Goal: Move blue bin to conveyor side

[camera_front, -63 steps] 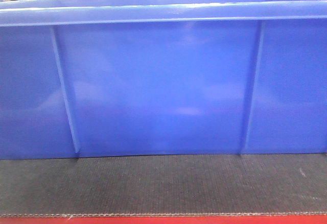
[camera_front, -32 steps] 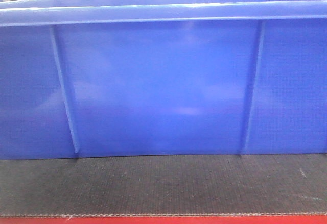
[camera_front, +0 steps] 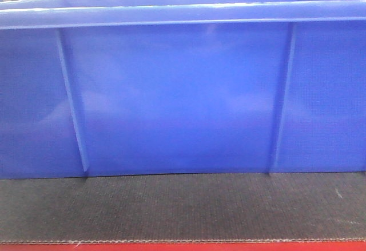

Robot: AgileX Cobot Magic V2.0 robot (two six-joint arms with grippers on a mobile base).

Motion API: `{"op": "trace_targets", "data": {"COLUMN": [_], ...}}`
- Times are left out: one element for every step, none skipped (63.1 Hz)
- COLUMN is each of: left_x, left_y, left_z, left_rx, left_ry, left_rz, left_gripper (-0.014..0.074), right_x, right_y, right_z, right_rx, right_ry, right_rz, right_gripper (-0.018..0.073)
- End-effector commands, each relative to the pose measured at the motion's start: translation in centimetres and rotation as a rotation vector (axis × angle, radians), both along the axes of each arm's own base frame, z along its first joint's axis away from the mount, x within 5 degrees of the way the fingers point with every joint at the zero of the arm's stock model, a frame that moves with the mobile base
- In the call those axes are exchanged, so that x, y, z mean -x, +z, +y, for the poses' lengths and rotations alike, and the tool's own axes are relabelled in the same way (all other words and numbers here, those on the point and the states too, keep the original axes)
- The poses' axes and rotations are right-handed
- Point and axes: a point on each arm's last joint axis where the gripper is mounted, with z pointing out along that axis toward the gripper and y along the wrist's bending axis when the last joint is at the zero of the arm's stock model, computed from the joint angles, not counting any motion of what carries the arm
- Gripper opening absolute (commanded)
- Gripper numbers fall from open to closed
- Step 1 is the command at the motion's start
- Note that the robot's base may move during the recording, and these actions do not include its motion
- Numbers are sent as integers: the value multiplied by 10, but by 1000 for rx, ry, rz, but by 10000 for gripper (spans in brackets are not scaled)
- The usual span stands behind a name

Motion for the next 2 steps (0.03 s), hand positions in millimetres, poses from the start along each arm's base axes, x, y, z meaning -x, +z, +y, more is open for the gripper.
{"op": "trace_targets", "data": {"left_x": [1,1], "left_y": [2,2], "left_z": [-1,-1], "left_rx": [1,1], "left_ry": [-9,-9], "left_rz": [-23,-23], "left_gripper": [11,11], "right_x": [0,0], "right_y": [3,3], "right_z": [0,0], "right_rx": [10,10], "right_ry": [-3,-3], "right_rz": [-28,-28], "right_gripper": [-88,-88]}}
